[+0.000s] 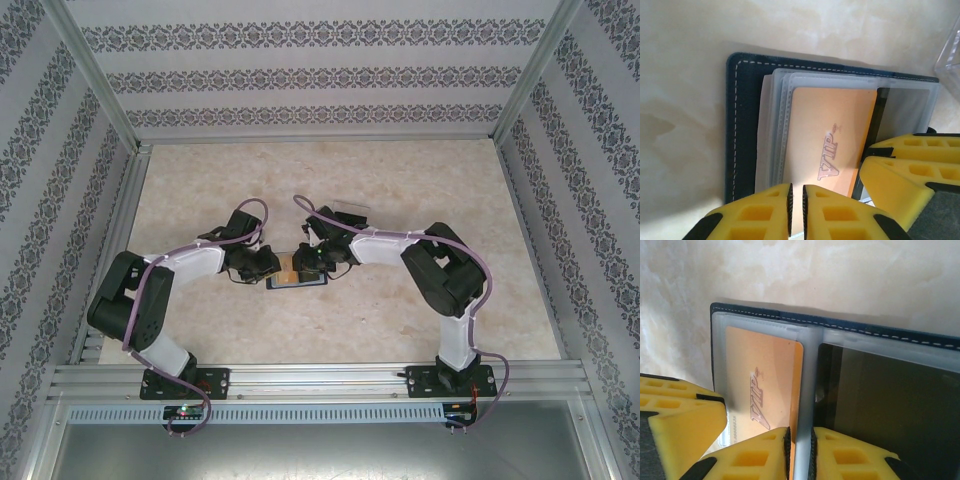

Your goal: Take the credit cards out of the card holder

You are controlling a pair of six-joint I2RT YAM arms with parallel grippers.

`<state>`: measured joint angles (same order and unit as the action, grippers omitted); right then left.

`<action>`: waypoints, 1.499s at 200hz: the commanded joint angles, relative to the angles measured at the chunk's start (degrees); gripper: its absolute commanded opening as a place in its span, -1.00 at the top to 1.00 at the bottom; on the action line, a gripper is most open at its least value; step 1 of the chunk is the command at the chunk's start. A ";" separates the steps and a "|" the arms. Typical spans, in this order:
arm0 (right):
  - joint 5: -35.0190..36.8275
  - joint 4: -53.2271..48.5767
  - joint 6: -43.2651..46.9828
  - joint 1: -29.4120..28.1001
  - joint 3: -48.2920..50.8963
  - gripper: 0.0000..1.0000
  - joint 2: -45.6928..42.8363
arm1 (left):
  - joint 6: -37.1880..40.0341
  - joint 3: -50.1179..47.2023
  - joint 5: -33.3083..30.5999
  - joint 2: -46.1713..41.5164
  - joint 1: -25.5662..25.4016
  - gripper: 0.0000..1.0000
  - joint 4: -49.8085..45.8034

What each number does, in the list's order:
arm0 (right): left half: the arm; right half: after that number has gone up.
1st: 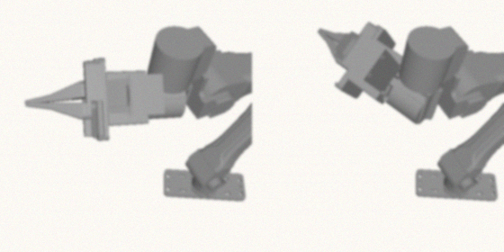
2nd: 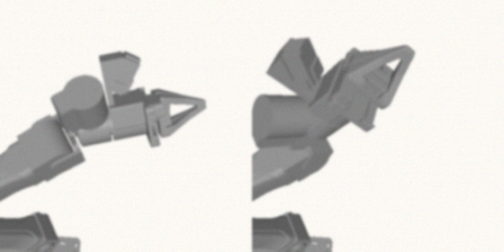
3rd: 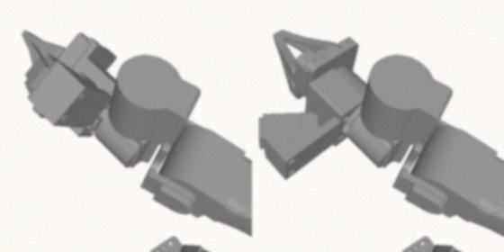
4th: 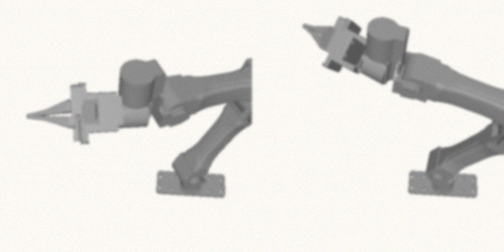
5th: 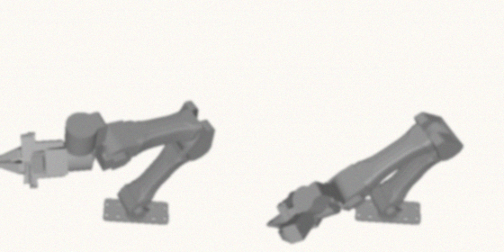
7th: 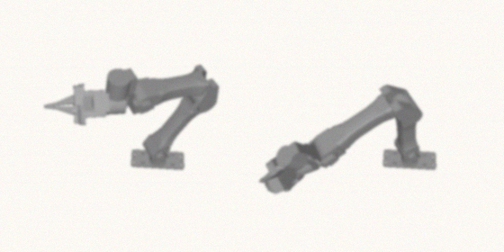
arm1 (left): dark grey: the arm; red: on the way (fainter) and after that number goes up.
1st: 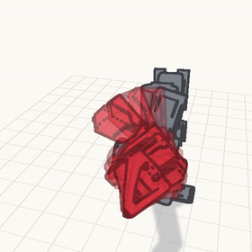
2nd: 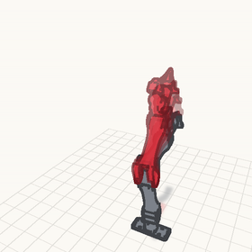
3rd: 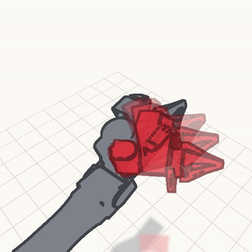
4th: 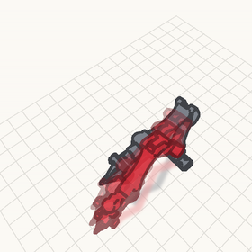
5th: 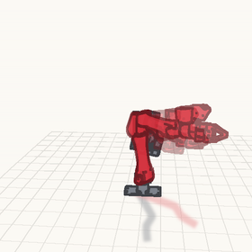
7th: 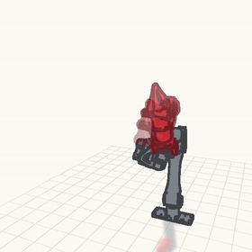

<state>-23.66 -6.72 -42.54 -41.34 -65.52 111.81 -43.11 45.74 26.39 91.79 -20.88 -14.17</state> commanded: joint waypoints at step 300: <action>-8.90 11.41 -5.44 3.90 6.51 0.70 0.35 | 0.75 0.24 1.43 3.75 0.37 0.71 -1.56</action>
<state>-31.94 4.03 -47.46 -36.62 -58.22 110.41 -43.09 45.76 28.36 93.56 -20.88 -13.54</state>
